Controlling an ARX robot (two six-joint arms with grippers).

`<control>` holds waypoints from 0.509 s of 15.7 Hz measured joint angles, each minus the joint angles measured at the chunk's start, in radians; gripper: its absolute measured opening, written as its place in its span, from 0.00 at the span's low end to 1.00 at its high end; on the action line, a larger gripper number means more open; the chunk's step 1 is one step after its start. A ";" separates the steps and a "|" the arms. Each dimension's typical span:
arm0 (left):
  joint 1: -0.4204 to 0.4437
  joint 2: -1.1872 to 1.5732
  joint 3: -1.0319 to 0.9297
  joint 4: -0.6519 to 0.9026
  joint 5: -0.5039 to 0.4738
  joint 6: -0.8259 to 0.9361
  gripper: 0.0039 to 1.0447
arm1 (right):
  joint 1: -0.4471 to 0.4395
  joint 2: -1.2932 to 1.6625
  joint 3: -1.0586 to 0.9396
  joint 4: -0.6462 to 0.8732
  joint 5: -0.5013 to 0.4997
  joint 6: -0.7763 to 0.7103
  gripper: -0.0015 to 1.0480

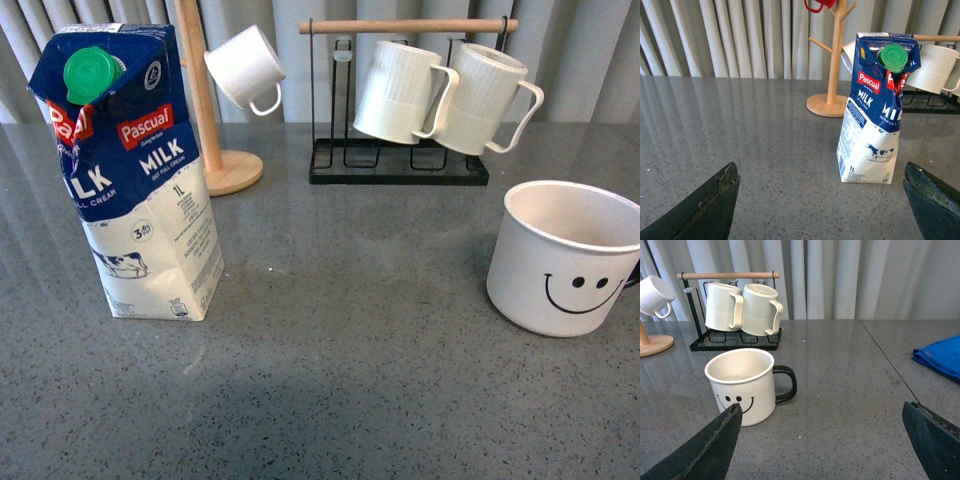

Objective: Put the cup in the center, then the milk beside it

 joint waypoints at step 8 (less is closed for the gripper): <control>0.000 0.000 0.000 0.000 0.000 0.000 0.94 | 0.000 0.000 0.000 0.000 0.000 0.000 0.94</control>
